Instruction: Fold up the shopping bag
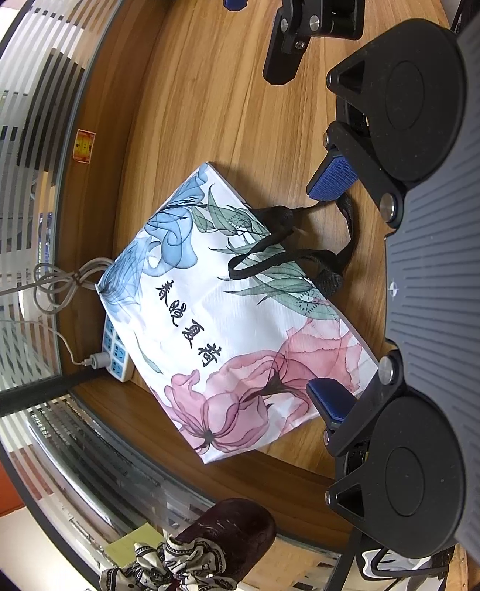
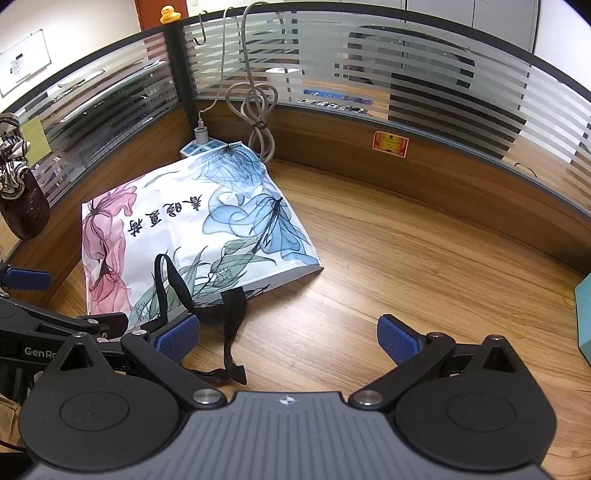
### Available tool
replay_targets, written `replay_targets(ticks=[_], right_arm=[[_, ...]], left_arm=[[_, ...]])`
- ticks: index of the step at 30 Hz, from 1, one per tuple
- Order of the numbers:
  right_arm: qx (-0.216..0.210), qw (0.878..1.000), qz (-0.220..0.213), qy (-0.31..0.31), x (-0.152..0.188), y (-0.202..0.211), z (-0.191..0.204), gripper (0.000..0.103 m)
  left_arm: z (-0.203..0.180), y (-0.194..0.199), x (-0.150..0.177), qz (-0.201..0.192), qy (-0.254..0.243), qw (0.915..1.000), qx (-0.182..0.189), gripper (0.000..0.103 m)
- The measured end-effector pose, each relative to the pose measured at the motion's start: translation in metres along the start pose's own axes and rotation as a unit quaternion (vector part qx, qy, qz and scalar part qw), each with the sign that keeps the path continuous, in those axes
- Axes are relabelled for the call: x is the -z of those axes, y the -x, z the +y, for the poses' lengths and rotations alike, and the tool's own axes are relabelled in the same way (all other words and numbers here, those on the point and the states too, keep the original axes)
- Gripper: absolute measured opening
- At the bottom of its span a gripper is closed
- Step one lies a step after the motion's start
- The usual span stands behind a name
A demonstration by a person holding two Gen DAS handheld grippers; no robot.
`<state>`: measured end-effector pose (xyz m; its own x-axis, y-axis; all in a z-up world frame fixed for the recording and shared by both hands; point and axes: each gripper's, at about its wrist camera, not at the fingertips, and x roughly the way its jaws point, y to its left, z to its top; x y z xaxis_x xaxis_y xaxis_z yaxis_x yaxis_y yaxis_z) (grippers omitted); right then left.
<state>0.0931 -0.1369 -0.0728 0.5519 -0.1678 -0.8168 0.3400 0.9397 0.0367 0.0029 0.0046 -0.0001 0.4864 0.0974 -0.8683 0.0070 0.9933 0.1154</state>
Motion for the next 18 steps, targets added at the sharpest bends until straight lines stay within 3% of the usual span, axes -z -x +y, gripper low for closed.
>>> replay_targets(ticks=[5,18], right_arm=[[0.001,1.0,-0.001,-0.002,-0.003,0.0,-0.003,0.103],[0.008,1.0,0.002,-0.007,-0.002,-0.004,0.005,0.103]], left_arm=[[-0.006,0.0,0.001,-0.005,0.0,0.9999,-0.016,0.103],[-0.001,-0.002,-0.001,-0.001,0.002,1.0,-0.004,0.103]])
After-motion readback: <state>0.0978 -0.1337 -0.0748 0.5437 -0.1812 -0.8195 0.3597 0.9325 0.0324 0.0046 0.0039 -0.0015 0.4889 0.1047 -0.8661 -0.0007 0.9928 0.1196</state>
